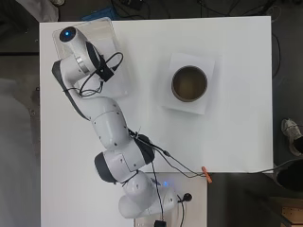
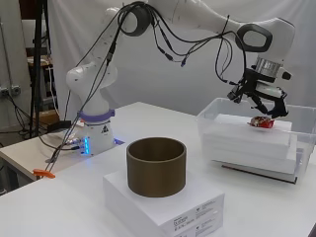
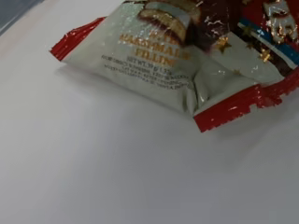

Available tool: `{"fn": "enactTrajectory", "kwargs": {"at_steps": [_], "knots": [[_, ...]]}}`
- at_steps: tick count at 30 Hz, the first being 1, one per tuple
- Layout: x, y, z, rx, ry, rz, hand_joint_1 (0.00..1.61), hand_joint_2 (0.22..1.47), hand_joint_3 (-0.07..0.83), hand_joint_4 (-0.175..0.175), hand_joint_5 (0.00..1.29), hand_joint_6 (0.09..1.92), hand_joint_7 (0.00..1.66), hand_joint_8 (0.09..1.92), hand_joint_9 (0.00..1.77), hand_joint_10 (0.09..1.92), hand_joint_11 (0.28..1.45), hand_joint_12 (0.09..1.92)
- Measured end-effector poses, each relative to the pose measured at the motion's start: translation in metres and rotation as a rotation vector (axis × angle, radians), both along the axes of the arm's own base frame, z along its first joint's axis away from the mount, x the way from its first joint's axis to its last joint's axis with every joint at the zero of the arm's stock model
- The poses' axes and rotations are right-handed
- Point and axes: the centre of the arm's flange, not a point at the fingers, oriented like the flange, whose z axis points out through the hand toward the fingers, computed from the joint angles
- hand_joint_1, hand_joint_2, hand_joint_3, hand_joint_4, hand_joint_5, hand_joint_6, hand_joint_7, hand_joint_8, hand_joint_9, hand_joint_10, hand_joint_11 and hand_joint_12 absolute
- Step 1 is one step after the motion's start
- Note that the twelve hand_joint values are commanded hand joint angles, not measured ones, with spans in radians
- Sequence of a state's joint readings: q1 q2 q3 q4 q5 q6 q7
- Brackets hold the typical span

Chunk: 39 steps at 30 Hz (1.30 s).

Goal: Teleoperate dual arm-hand system to remove items from a box

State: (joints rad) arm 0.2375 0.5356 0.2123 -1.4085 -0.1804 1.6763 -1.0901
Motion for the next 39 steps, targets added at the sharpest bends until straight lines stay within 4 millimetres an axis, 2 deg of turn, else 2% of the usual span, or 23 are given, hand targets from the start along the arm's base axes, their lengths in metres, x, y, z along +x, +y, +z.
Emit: {"fn": "enactTrajectory", "kwargs": {"at_steps": [1, 2, 3, 4, 5, 7, 11, 14, 15, 16, 17, 19, 21, 23, 24, 26, 29, 31, 32, 34, 37, 38, 39], "knots": [[-0.002, -0.001, -0.002, 0.014, -0.001, -0.006, 0.90, 1.24, 0.046, 0.146, 0.68, 1.45, 0.88, 1.86, 1.14, 1.84, 0.91, 1.75], [-0.006, -0.003, -0.005, 0.022, 0.000, -0.017, 0.80, 1.17, 0.023, 0.116, 0.60, 1.20, 0.78, 1.63, 1.02, 1.68, 0.79, 1.61], [-0.012, -0.007, -0.007, 0.029, 0.002, -0.033, 0.55, 1.02, -0.002, 0.061, 0.43, 0.78, 0.58, 1.10, 0.76, 1.19, 0.64, 1.12], [-0.023, -0.010, -0.006, 0.038, 0.001, -0.059, 0.33, 0.93, -0.005, 0.031, 0.37, 0.45, 0.53, 0.66, 0.66, 0.75, 0.61, 0.67], [-0.031, -0.011, -0.005, 0.034, -0.003, -0.070, 0.19, 0.89, -0.004, 0.020, 0.36, 0.24, 0.51, 0.36, 0.61, 0.43, 0.61, 0.37], [-0.046, -0.010, -0.007, -0.026, -0.006, -0.100, 0.07, 0.87, 0.003, 0.009, 0.35, 0.09, 0.47, 0.09, 0.55, 0.13, 0.58, 0.09], [-0.049, -0.011, 0.003, -0.124, -0.033, -0.200, 0.14, 0.88, 0.008, 0.003, 0.30, 0.09, 0.42, 0.09, 0.50, 0.09, 0.56, 0.09], [-0.055, -0.012, -0.004, -0.146, -0.001, -0.211, 0.26, 0.85, -0.005, -0.003, 0.08, 0.09, 0.16, 0.09, 0.28, 0.09, 0.44, 0.09], [-0.059, -0.013, -0.015, -0.169, 0.038, -0.216, 0.37, 0.88, 0.000, 0.018, 0.19, 0.09, 0.25, 0.09, 0.38, 0.09, 0.49, 0.09], [-0.064, -0.016, -0.032, -0.202, 0.096, -0.224, 0.75, 0.96, 0.003, -0.048, 0.44, 0.44, 0.53, 0.32, 0.69, 0.28, 0.64, 0.11], [-0.064, -0.018, -0.041, -0.221, 0.142, -0.236, 1.00, 1.03, 0.006, -0.105, 0.64, 0.70, 0.76, 0.67, 0.95, 0.66, 0.74, 0.53], [-0.056, -0.016, -0.036, -0.204, 0.191, -0.278, 1.18, 1.13, 0.006, -0.158, 0.81, 0.88, 0.89, 1.20, 1.18, 1.33, 0.81, 1.28], [-0.043, -0.015, -0.024, -0.171, 0.198, -0.321, 1.23, 1.17, 0.004, -0.172, 0.85, 0.92, 0.90, 1.38, 1.25, 1.59, 0.84, 1.56], [-0.033, -0.012, -0.003, -0.131, 0.177, -0.350, 1.09, 1.15, 0.001, 0.032, 0.89, 1.04, 1.00, 1.51, 1.29, 1.68, 0.89, 1.66], [-0.033, -0.012, 0.001, -0.123, 0.170, -0.357, 1.05, 1.15, 0.000, 0.100, 0.90, 1.08, 1.03, 1.58, 1.31, 1.72, 0.93, 1.70], [-0.040, -0.014, 0.003, -0.128, 0.170, -0.359, 1.01, 1.15, 0.001, 0.158, 0.90, 1.11, 1.05, 1.72, 1.34, 1.80, 0.99, 1.76], [-0.057, -0.017, 0.031, -0.111, 0.112, -0.358, 0.99, 1.16, 0.001, 0.174, 0.89, 1.12, 1.01, 1.75, 1.27, 1.81, 0.96, 1.77], [-0.071, -0.022, 0.070, -0.053, 0.023, -0.365, 1.15, 1.16, -0.003, -0.052, 0.88, 1.05, 0.96, 1.41, 1.15, 1.57, 0.80, 1.64], [-0.082, -0.025, 0.087, -0.030, -0.021, -0.360, 1.20, 1.14, -0.003, -0.107, 0.90, 0.98, 0.99, 1.28, 1.14, 1.37, 0.74, 1.55], [-0.116, -0.036, 0.118, 0.002, -0.108, -0.351, 1.24, 1.13, -0.001, -0.148, 0.92, 0.89, 1.03, 1.16, 1.15, 1.14, 0.70, 1.45], [-0.170, -0.055, 0.144, 0.034, -0.214, -0.343, 1.25, 1.12, 0.000, -0.159, 0.93, 0.87, 1.05, 1.12, 1.16, 1.06, 0.69, 1.41], [-0.183, -0.059, 0.148, 0.044, -0.244, -0.340, 1.25, 1.12, 0.000, -0.154, 0.93, 0.86, 1.05, 1.11, 1.17, 1.03, 0.69, 1.40], [-0.190, -0.062, 0.151, 0.056, -0.271, -0.337, 1.24, 1.12, 0.000, -0.116, 0.93, 0.89, 1.05, 1.08, 1.18, 0.99, 0.68, 1.39]]}}
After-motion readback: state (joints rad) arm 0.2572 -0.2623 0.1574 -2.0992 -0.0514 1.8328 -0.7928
